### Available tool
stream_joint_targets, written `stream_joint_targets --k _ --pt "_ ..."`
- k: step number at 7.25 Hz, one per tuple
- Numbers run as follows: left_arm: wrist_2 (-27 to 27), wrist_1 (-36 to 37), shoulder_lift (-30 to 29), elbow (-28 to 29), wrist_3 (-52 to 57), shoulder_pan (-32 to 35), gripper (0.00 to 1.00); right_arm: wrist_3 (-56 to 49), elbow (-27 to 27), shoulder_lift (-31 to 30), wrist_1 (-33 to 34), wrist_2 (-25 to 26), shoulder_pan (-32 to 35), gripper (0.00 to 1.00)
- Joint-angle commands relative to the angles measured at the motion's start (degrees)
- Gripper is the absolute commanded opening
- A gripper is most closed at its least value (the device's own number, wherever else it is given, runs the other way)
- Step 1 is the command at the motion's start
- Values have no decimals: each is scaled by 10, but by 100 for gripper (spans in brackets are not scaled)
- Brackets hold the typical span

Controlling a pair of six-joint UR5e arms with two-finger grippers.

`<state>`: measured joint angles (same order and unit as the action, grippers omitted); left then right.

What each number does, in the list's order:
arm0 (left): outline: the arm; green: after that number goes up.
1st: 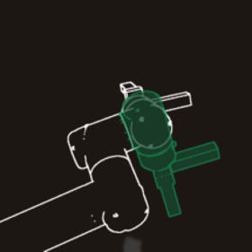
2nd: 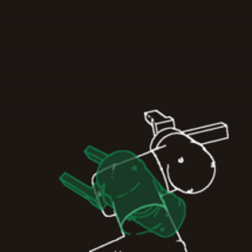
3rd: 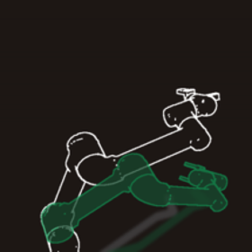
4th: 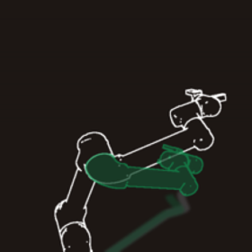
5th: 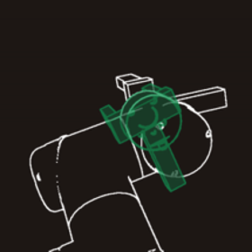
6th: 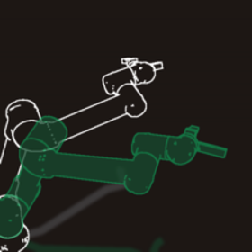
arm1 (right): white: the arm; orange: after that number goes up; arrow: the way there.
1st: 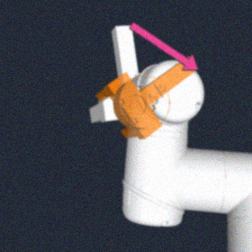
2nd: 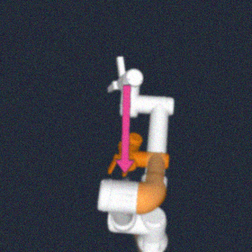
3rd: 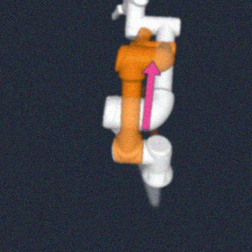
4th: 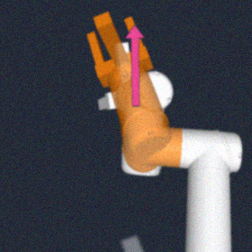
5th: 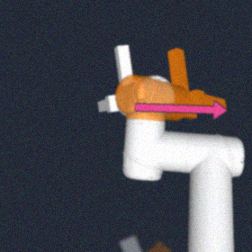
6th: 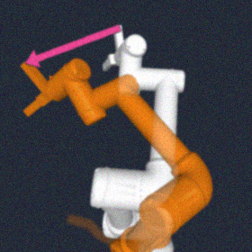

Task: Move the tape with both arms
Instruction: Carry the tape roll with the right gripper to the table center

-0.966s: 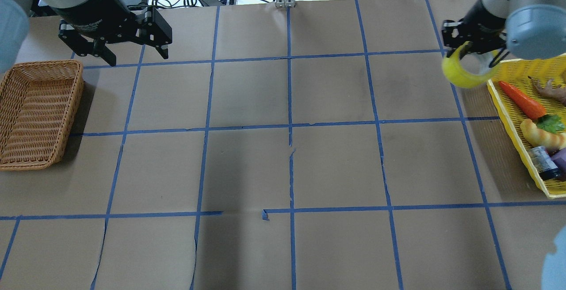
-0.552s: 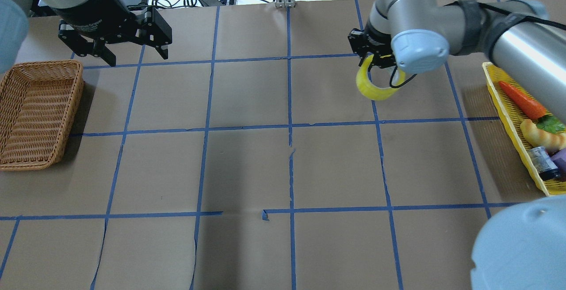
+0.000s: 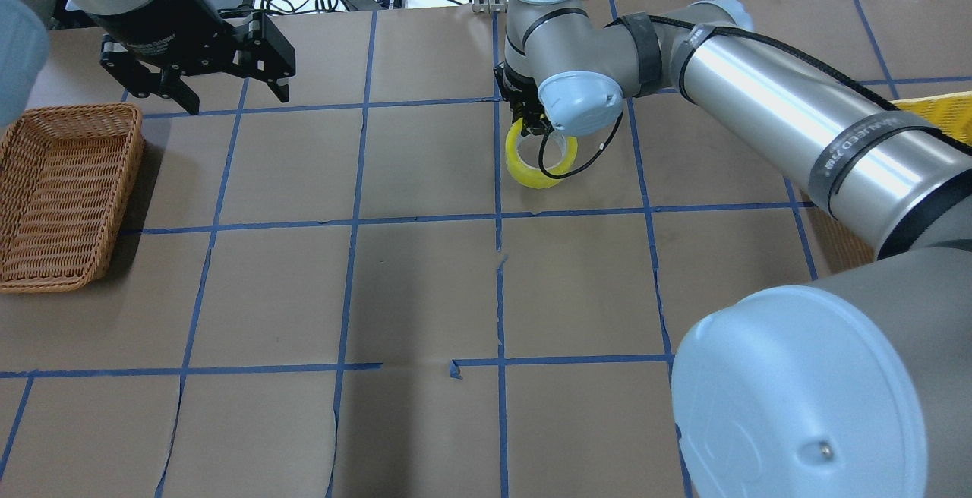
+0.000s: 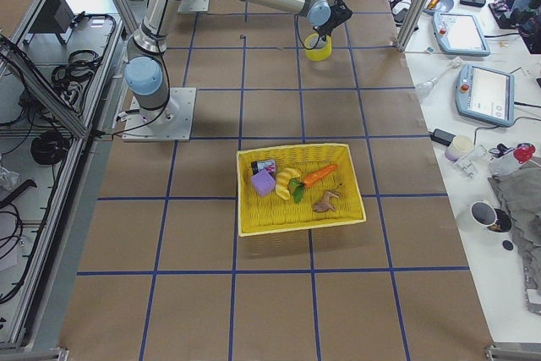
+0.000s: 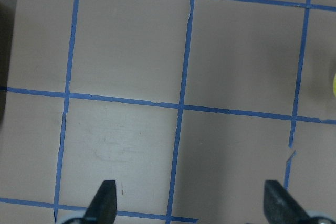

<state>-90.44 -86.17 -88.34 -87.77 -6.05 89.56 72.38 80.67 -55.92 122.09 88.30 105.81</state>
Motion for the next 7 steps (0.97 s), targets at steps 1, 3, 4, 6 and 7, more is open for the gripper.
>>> stream_joint_targets --k 1,3,4,6,7 --pt "0 0 0 1 0 0 100 77 -3 11 2 -3 25 0" --pt "0 0 0 0 0 0 100 88 -3 20 2 -5 37 0" --pt "0 0 0 1 0 0 100 88 -1 21 1 -13 39 0" --pt "0 0 -2 0 0 0 100 86 0 22 -1 -24 41 7" --pt "-3 0 -2 1 8 -1 100 87 4 20 -3 -26 41 99"
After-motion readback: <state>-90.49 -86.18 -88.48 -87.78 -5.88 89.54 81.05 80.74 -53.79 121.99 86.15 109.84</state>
